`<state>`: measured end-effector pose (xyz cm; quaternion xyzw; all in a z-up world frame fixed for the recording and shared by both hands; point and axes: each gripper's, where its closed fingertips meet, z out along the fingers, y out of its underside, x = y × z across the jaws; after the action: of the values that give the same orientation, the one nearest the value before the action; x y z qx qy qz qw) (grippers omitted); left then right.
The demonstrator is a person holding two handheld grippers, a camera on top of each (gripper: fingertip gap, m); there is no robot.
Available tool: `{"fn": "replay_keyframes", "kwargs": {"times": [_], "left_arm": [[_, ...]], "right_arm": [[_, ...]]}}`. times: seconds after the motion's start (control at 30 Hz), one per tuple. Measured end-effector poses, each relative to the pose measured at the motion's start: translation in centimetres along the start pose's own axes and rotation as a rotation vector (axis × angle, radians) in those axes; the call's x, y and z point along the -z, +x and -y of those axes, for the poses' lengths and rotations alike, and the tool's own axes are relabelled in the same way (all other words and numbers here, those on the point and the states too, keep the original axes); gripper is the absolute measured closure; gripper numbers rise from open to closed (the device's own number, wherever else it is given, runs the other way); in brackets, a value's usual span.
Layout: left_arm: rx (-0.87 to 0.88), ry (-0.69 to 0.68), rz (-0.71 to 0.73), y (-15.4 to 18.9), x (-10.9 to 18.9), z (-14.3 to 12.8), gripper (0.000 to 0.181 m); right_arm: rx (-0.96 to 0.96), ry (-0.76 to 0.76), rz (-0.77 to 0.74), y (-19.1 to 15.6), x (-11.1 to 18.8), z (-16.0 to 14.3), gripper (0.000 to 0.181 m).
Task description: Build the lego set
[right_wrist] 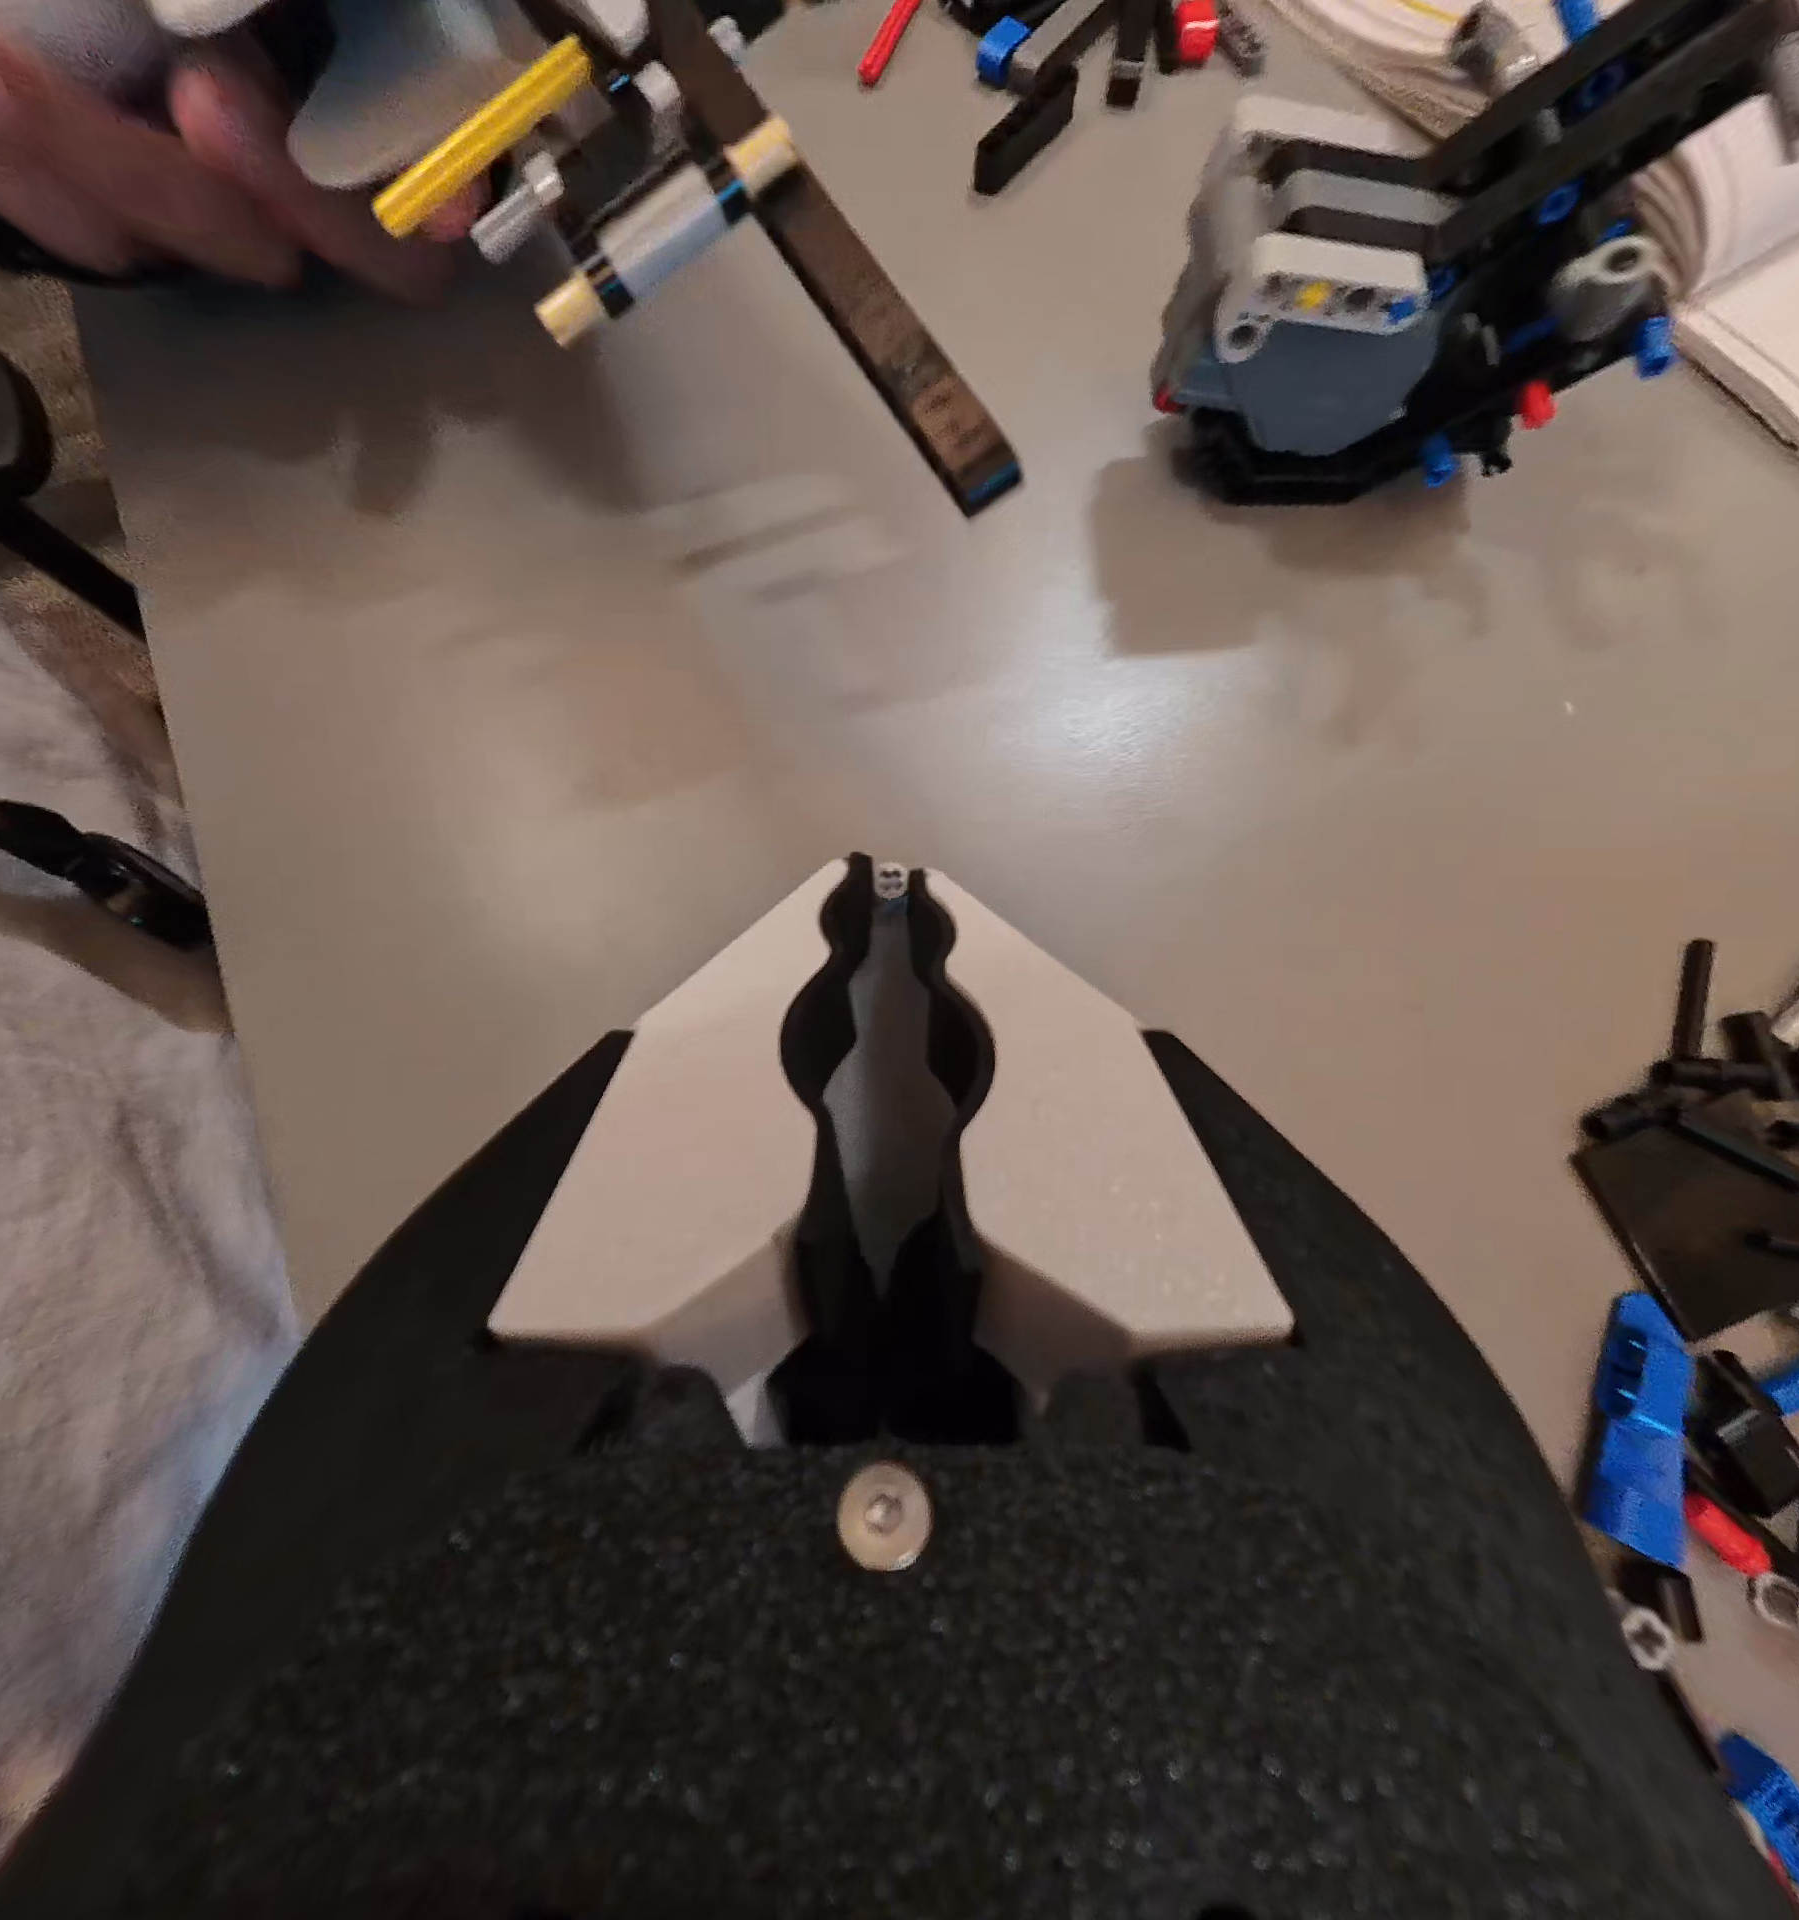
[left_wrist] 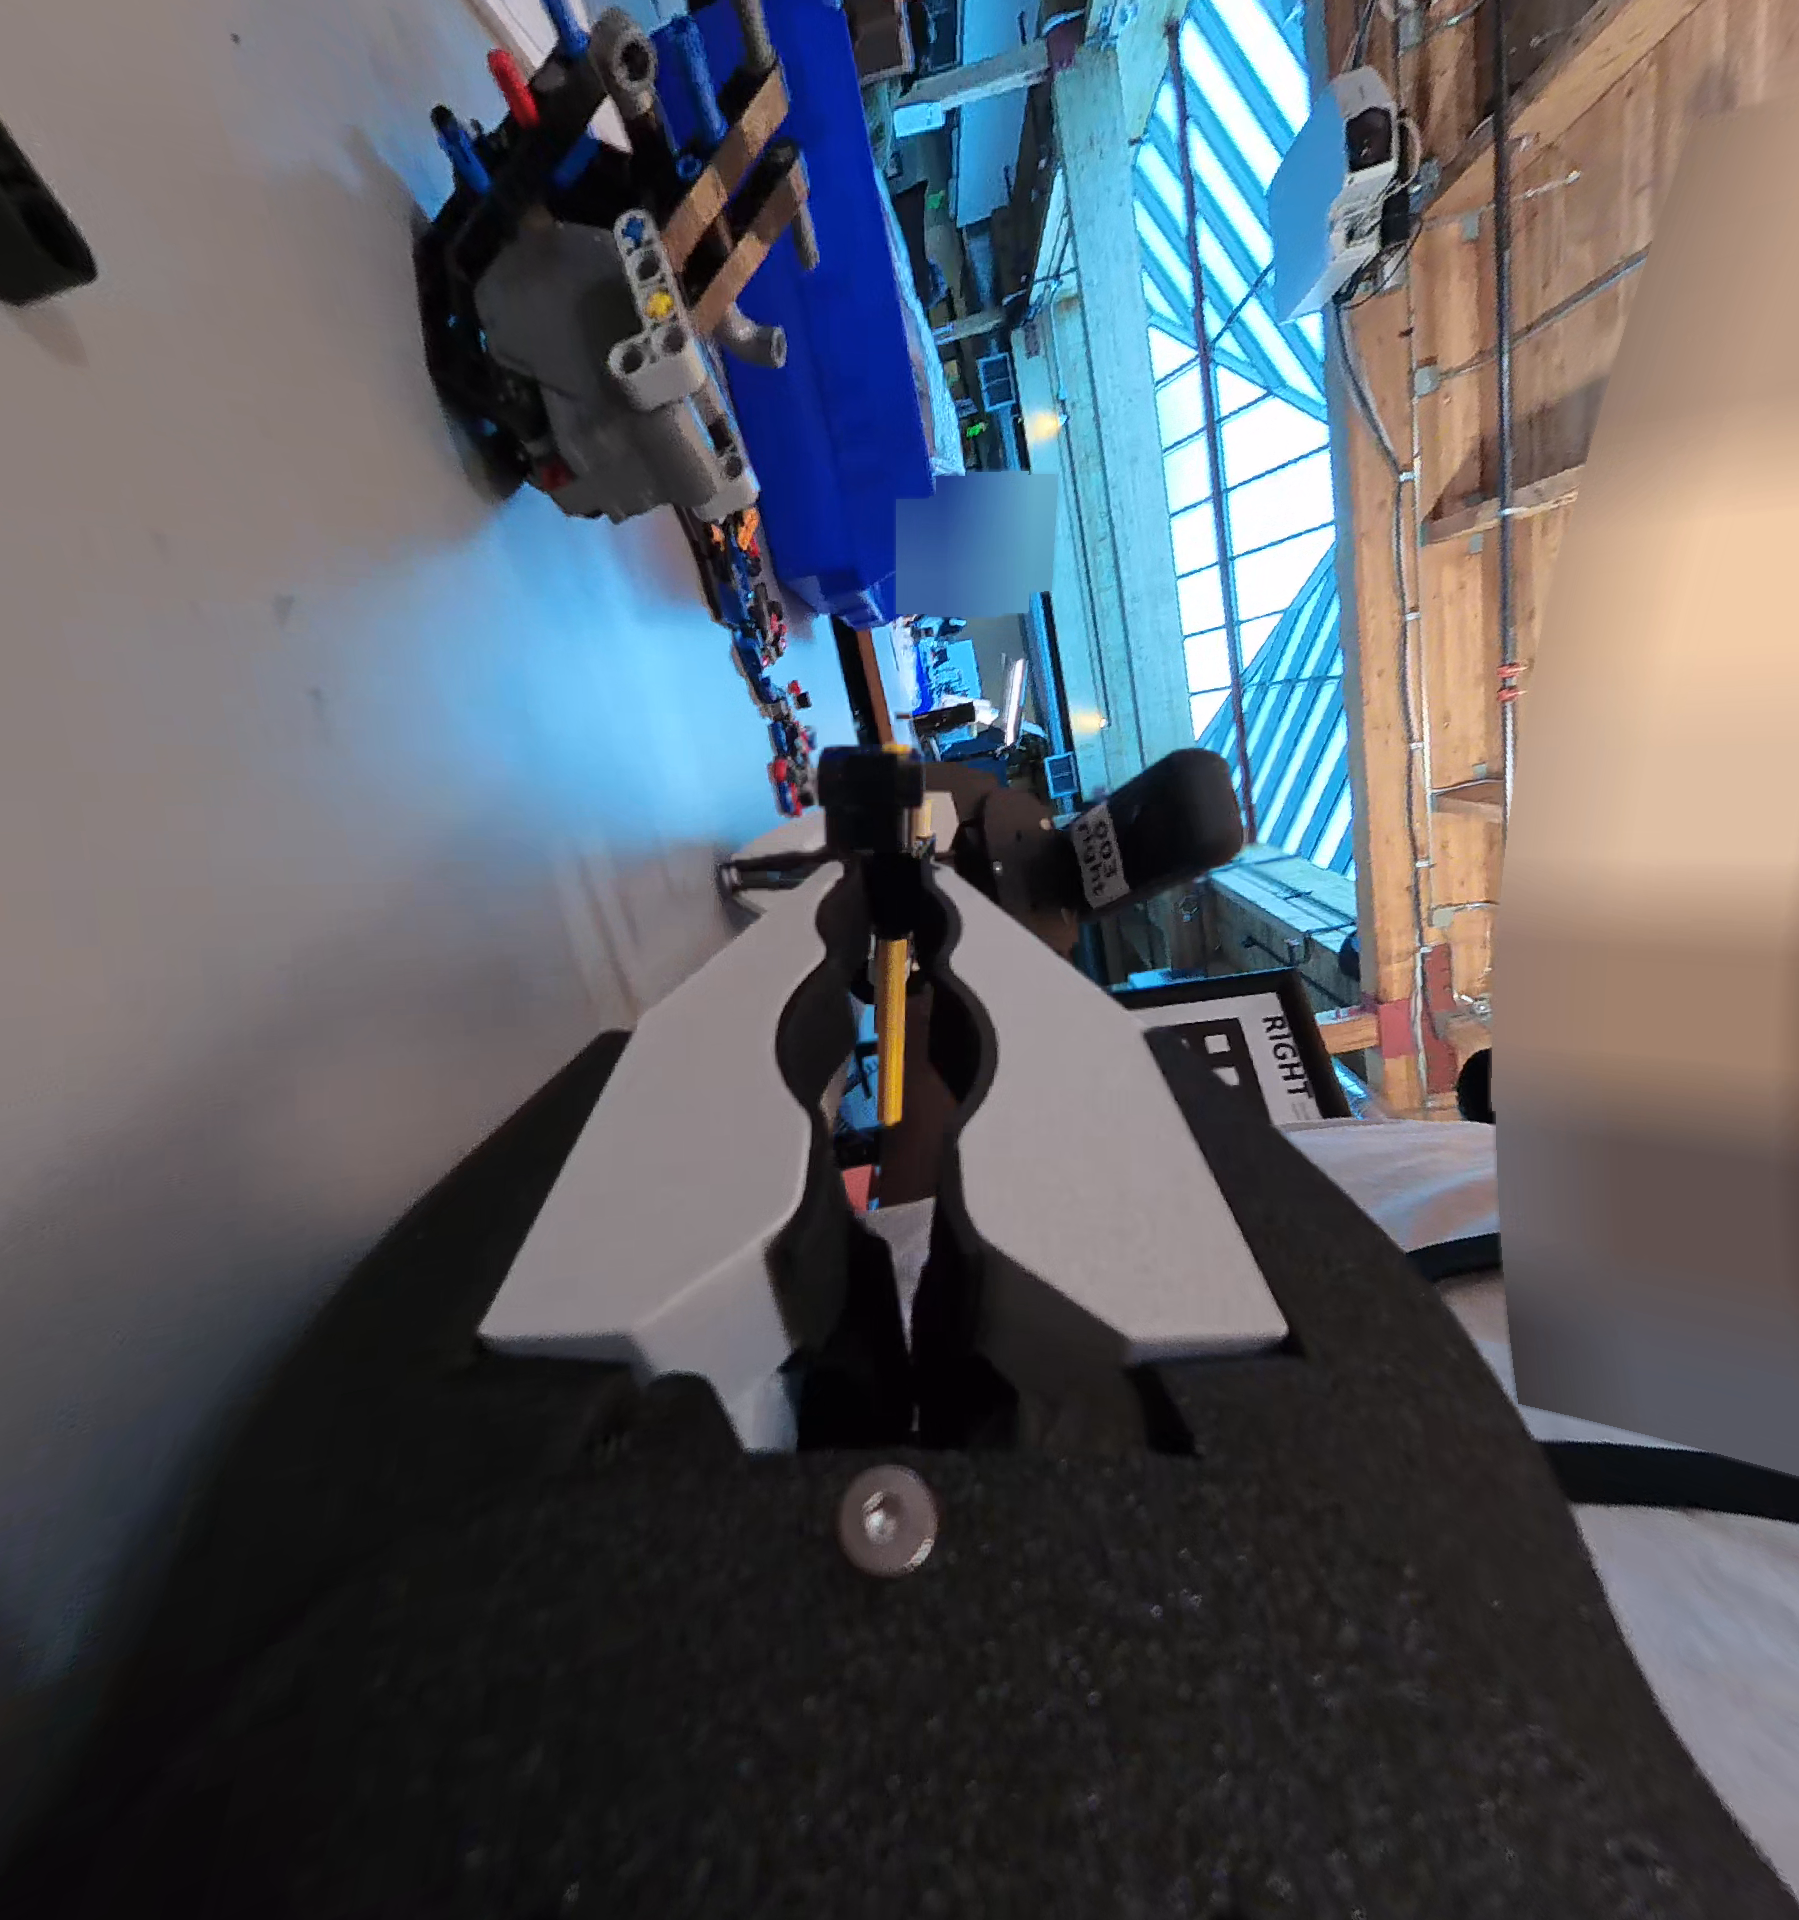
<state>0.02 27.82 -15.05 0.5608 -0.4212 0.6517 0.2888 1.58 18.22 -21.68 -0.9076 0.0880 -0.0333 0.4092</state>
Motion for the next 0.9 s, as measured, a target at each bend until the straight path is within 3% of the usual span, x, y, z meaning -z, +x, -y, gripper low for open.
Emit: {"fn": "replay_keyframes", "kwargs": {"times": [0.03,0.2,0.3,0.43,0.57,0.7,0.9], "left_arm": [[-0.007,-0.001,-0.013,0.4,-0.1,0.0,0.176],[-0.103,-0.092,0.022,0.9,-0.9,-1.1,0.176],[-0.137,-0.14,0.033,0.6,-1.3,-1.9,0.176],[-0.185,-0.193,0.029,0.3,-1.8,-2.7,0.176],[-0.187,-0.213,0.0,0.6,-2.1,-3.0,0.176],[-0.196,-0.23,-0.001,0.5,-2.2,-2.9,0.176],[-0.208,-0.222,0.032,-0.1,-2.2,-2.4,0.176]], "right_arm": [[-0.029,0.027,0.013,0.3,0.4,0.5,0.176],[-0.12,0.255,0.044,2.1,4.0,6.1,0.176],[-0.167,0.343,0.218,0.4,4.4,9.3,0.176],[-0.284,0.299,0.514,-1.6,2.3,10.6,0.177],[-0.347,0.209,0.712,-2.1,1.1,10.9,0.176],[-0.4,0.133,0.824,-2.6,0.4,10.8,0.177],[-0.422,0.074,0.86,-3.0,-0.9,9.9,0.177]]}}
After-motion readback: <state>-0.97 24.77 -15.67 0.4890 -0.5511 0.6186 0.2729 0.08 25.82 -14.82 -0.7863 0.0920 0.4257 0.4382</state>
